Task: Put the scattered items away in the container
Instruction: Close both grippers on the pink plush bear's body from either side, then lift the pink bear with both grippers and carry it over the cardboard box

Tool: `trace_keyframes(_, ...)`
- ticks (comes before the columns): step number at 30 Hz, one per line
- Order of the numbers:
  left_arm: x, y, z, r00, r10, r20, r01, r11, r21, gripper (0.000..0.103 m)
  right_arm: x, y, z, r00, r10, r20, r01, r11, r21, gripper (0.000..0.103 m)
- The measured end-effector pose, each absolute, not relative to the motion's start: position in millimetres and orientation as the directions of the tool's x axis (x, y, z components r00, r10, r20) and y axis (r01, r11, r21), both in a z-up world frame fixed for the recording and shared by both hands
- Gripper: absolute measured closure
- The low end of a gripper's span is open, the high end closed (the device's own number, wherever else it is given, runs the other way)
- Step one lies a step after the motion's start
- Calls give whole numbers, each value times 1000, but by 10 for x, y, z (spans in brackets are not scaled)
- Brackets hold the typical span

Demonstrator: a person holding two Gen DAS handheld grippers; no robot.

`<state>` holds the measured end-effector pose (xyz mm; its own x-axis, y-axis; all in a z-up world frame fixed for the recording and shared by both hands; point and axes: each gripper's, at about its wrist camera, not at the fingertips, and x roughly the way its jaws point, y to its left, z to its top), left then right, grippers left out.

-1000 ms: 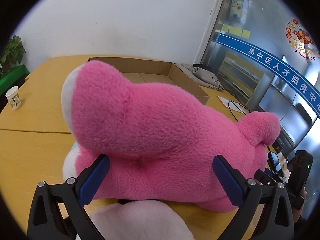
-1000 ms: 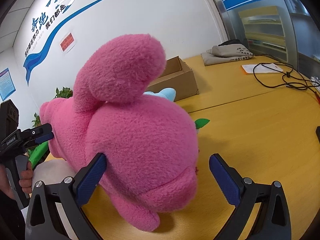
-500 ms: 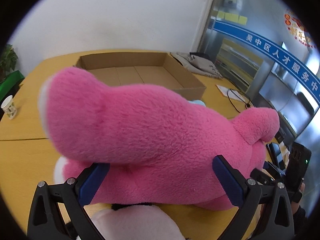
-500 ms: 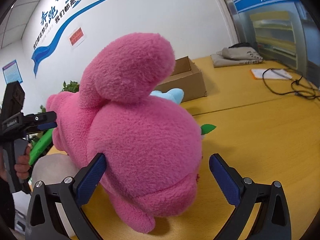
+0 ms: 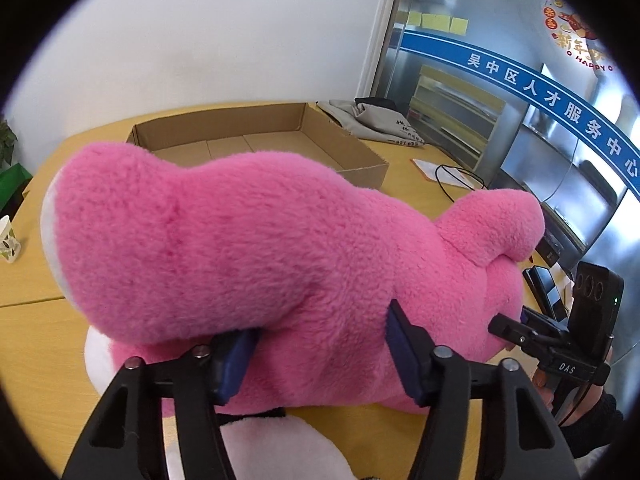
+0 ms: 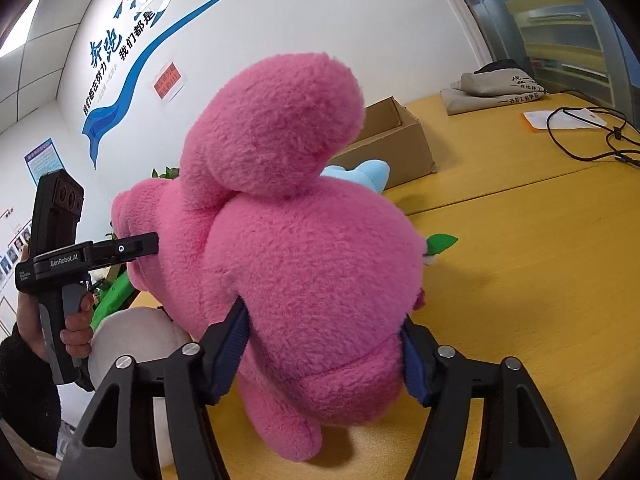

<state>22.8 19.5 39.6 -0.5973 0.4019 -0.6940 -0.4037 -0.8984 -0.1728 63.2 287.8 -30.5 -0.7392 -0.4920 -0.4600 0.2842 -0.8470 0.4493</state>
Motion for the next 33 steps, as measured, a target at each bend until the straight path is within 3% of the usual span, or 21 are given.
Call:
trace_keyframes(7,395,29,547,-621,441,-648,-410,-887,-210,50,756,2799,-27,-762,-487,-427,316,-855,412,39)
trace_keyframes(16,411,-133,1132,-700,463,-544,-432,-881,-194,51,702,2674,560,-791,-500,-352,374,-851,369,39)
trace_keyframes(26,-318,-243,1854,-774,479,-414,-459,-875,-154,51,-28,2456,1513,-835,-500,-229,448,-860,244,39)
trace_keyframes(33,-1164,-361,2025,-787,481,-386,-452,-876,-169,51,-1033,2374,1946,-832,-516,-203,482,-854,196,39)
